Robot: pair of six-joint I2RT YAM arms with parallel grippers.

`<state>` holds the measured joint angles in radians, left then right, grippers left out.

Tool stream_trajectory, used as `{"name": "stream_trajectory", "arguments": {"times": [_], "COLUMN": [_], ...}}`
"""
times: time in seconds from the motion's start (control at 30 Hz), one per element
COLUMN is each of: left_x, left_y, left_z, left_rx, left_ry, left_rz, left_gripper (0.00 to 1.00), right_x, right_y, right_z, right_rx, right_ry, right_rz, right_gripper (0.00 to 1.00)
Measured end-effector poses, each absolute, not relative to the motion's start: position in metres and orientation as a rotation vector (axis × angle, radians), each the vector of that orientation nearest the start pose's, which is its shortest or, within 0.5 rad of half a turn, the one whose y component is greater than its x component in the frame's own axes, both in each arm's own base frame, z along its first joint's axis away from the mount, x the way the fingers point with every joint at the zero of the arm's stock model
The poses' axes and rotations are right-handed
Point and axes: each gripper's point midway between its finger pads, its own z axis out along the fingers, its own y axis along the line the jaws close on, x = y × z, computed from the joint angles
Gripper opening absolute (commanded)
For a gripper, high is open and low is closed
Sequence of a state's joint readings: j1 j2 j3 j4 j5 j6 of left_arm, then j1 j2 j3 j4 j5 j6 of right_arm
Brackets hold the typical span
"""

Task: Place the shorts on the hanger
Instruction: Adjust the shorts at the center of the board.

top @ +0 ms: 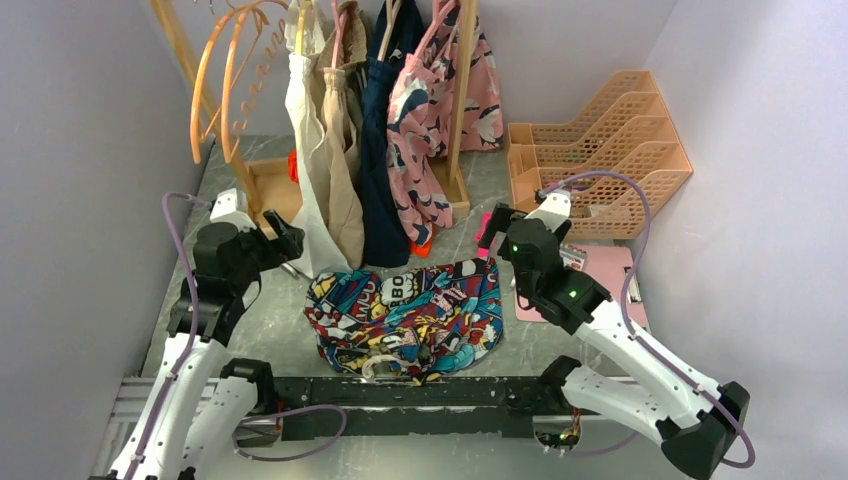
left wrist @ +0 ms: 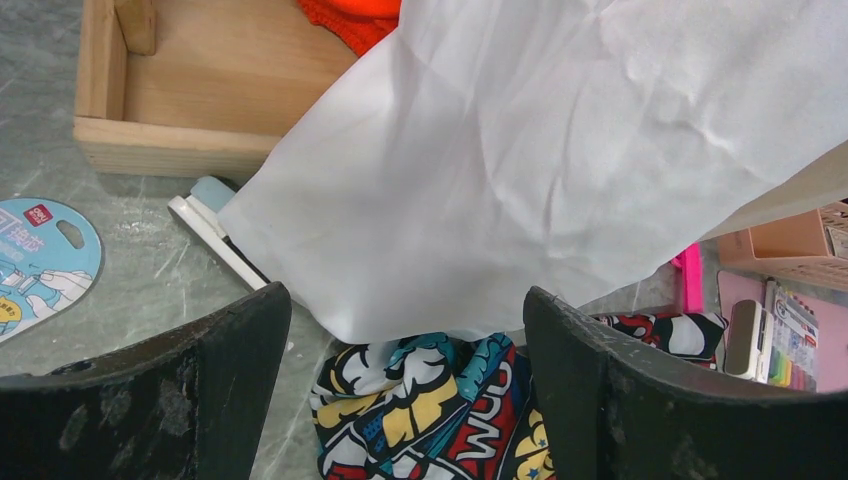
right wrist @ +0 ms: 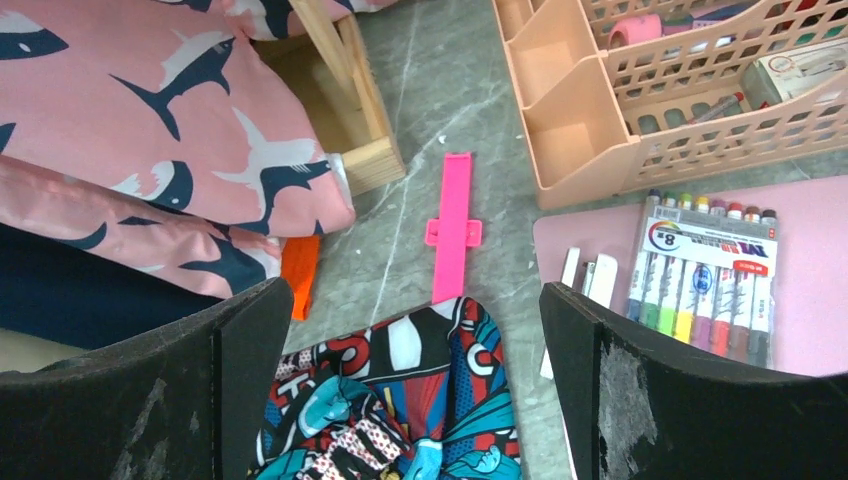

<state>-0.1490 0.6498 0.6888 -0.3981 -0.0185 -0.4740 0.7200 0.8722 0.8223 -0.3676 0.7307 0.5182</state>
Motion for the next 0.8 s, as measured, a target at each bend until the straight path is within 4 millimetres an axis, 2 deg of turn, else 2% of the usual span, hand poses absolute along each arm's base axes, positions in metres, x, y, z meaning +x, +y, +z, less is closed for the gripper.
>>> {"name": "stream_trajectory", "arguments": {"times": [0.13,0.37,0.5,0.6,0.7,0.8], "left_x": [0.268,0.269,0.269,0.268,0.268,0.268], "left_y": [-0.056,-0.048,-0.044,-0.044,-0.043,-0.043], "left_z": [0.219,0.218,0.216,0.217,0.217,0.218], "left_rx": [-0.327,-0.354,-0.355,-0.345,-0.336,-0.328], "left_ry": [1.926,1.922,1.925,1.922,1.922,1.921], "left_rz": [-0.395,-0.345,-0.32,-0.315,-0.31,-0.305], "left_gripper": [0.9,0.88,0.86,0.85,0.85,0.84], "right_x": [0.276,0.259,0.252,0.248,0.24,0.214], "right_y": [0.108,0.117,0.136,0.159,0.191,0.231], "right_z": [0.245,0.272,0.298,0.303,0.284,0.238], "right_rx": [0.228,0.056,-0.086,-0.182,-0.27,-0.415], "right_ry": [1.854,1.81,1.804,1.836,1.91,2.021], "right_rz": [0.118,0.229,0.319,0.407,0.477,0.508], "right_gripper": [1.0,1.0,0.99,0.96,0.96,0.96]}}
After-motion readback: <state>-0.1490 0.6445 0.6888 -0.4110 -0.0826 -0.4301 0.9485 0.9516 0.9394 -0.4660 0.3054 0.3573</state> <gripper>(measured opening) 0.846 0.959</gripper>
